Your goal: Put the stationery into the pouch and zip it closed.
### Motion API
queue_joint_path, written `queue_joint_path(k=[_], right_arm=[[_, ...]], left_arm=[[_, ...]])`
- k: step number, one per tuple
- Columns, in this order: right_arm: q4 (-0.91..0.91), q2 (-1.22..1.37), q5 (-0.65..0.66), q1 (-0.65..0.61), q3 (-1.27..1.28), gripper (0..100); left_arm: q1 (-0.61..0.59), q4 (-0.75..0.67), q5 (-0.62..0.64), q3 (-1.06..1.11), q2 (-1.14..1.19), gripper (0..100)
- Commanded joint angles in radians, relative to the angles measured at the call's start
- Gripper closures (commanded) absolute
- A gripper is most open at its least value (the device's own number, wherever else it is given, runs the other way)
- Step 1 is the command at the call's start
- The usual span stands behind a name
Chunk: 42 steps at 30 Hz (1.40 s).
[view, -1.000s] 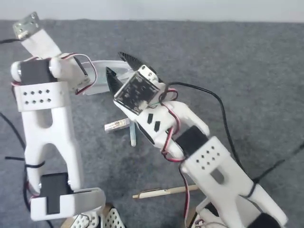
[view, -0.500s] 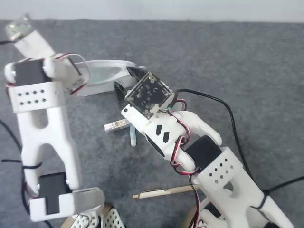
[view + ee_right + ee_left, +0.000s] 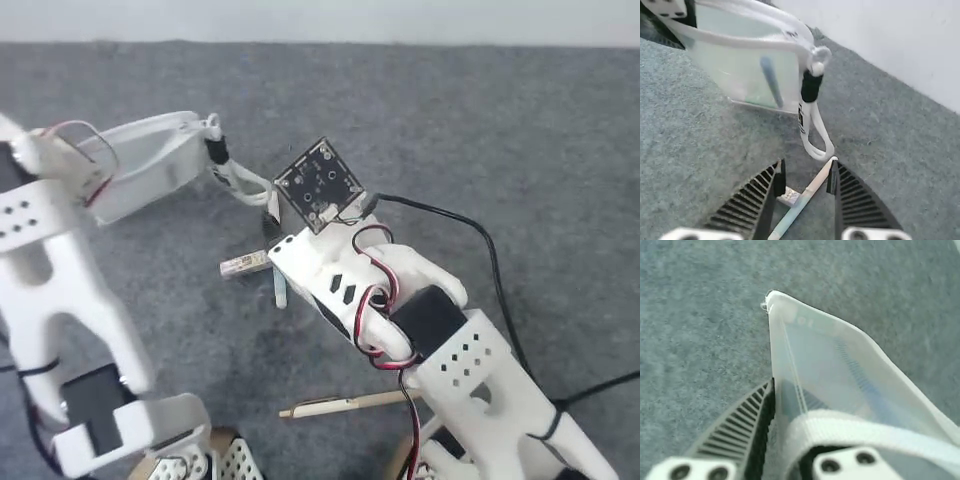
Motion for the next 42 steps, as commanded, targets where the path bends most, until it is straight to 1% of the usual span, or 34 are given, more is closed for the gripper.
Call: queue_joint_path(k=[1, 6, 13, 19, 31, 39, 42], right_arm=[[0.004, 0.015, -0.038, -0.001, -0.012, 86.4], [0.001, 0.186, -0.1, -0.001, -0.069, 86.4], [0.001, 0.515, -0.189, 0.005, -0.25, 86.4], [0.007, 0.762, -0.229, 0.048, -0.428, 86.4], [0.007, 1.109, -0.227, 0.099, -0.694, 86.8], [0.008, 1.267, -0.224, 0.105, -0.816, 86.8], [0.045, 1.32, -0.224, 0.108, -0.879, 86.8]], left_arm=[[-0.04, -0.012, 0.043, -0.073, -0.015, 99], [-0.066, -0.011, 0.043, -0.087, -0.015, 99], [-0.086, -0.011, 0.043, -0.087, -0.015, 99], [-0.086, -0.011, 0.043, -0.087, -0.015, 99], [-0.086, -0.011, 0.043, -0.085, -0.015, 99], [-0.086, -0.011, 0.043, -0.084, -0.015, 99], [-0.086, -0.011, 0.043, -0.084, -0.015, 99]])
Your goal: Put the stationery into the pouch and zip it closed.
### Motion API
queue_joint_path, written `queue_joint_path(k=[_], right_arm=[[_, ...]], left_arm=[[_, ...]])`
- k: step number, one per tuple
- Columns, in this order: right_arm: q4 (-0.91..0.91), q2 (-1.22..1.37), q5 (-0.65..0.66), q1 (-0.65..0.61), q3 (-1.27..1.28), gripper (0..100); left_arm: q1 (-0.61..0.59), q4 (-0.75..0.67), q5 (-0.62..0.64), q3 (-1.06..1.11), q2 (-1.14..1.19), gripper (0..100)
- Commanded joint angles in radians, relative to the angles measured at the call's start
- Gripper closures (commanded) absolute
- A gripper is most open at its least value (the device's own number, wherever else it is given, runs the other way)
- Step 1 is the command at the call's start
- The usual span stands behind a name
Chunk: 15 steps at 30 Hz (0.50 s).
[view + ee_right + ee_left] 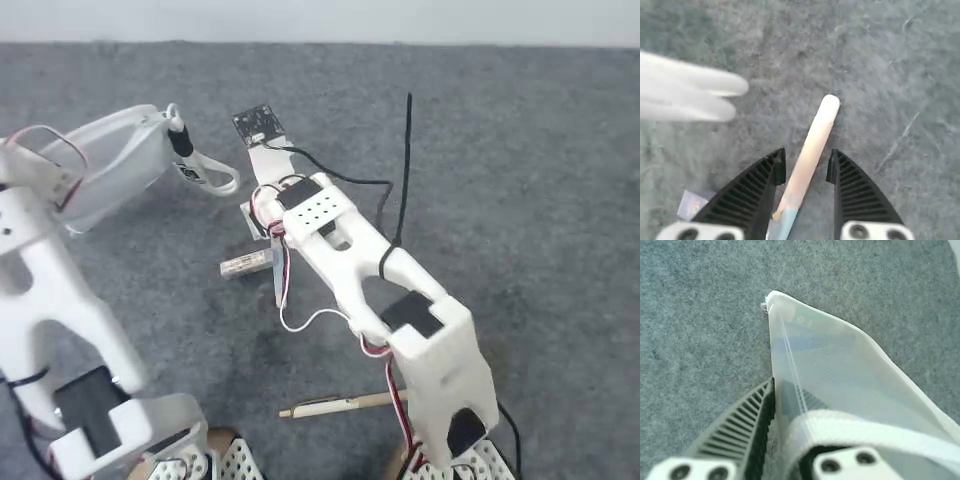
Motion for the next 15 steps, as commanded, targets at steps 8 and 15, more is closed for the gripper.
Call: queue_joint_path(k=[8, 15], right_arm=[[0.168, 0.188, -0.005, 0.033, -0.311, 86.9], [0.272, 0.292, -0.005, 0.059, -0.48, 98.6]], left_arm=[[0.0, -0.011, 0.012, -0.065, -0.014, 99], [0.002, -0.008, 0.012, -0.065, -0.012, 99]])
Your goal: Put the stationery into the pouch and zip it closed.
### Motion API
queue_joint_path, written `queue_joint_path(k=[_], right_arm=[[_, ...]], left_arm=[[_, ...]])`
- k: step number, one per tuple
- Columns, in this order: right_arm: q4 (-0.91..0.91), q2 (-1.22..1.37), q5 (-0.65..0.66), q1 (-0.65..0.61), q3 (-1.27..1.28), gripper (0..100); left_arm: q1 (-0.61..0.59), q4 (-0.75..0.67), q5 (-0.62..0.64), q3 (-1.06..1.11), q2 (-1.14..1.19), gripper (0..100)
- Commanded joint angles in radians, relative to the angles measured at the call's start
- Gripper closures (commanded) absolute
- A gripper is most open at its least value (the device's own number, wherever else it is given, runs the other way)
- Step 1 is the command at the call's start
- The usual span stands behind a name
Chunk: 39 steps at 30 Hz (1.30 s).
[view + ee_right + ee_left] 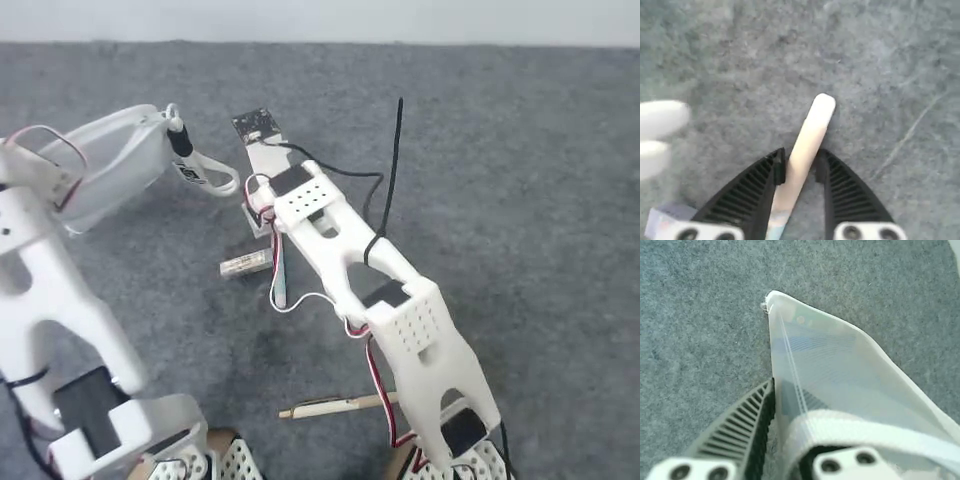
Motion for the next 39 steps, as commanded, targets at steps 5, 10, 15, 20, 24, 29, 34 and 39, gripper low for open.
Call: queue_joint_path(k=[5, 10, 15, 20, 24, 29, 34, 39], right_arm=[[0.027, 0.027, -0.003, 0.044, -0.106, 99.3], [0.114, 0.005, -0.003, 0.045, -0.129, 99.3], [0.206, -0.041, -0.003, 0.051, -0.135, 99.3], [0.323, -0.12, -0.003, 0.051, -0.135, 99.3], [0.415, -0.197, -0.003, 0.053, -0.135, 99.3], [0.516, -0.283, -0.003, 0.053, -0.135, 99.3], [0.638, -0.389, -0.003, 0.051, -0.135, 99.3], [0.699, -0.515, -0.005, 0.054, -0.127, 99.3]], left_arm=[[0.002, -0.008, 0.011, -0.065, -0.011, 99], [0.002, -0.008, 0.011, -0.065, -0.009, 99], [0.005, -0.008, 0.011, -0.065, -0.009, 99], [0.005, -0.009, 0.011, -0.065, -0.009, 99], [0.006, -0.008, 0.011, -0.065, -0.014, 99], [0.055, -0.003, 0.011, -0.065, -0.015, 99], [0.112, 0.014, 0.009, -0.07, -0.017, 99], [0.167, 0.017, 0.008, -0.07, -0.018, 99]])
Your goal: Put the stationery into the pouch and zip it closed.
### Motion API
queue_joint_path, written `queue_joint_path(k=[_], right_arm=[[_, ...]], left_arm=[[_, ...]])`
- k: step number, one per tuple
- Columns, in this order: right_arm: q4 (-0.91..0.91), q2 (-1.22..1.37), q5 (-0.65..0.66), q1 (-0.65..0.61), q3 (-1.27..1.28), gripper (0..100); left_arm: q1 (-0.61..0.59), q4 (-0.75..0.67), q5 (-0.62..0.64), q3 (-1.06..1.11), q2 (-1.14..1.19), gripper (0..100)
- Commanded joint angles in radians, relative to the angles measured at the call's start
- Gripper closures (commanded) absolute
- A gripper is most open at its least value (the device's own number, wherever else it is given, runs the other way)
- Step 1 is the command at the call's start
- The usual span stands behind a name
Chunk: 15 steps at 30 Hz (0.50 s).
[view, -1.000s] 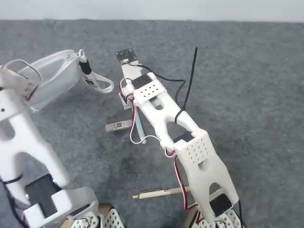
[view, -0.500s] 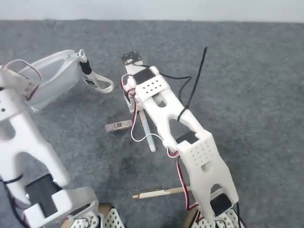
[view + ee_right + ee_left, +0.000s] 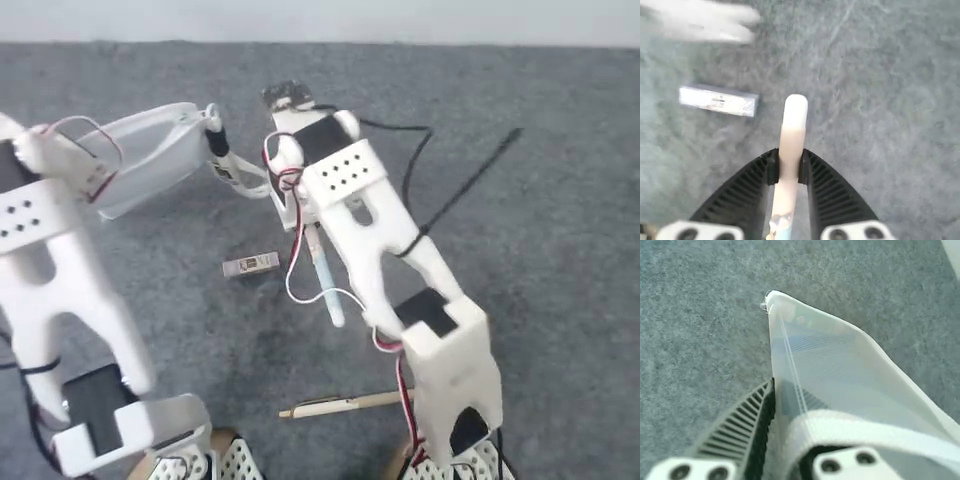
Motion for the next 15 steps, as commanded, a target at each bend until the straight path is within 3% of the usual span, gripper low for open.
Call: queue_joint_path(k=[1, 15], right_arm=[[0.045, -0.147, -0.005, 0.016, -0.023, 99.3], [0.038, -0.572, -0.011, 0.01, 0.302, 99.3]], left_arm=[[0.041, 0.017, 0.008, -0.07, -0.018, 99], [0.192, 0.035, -0.029, -0.074, -0.049, 99]])
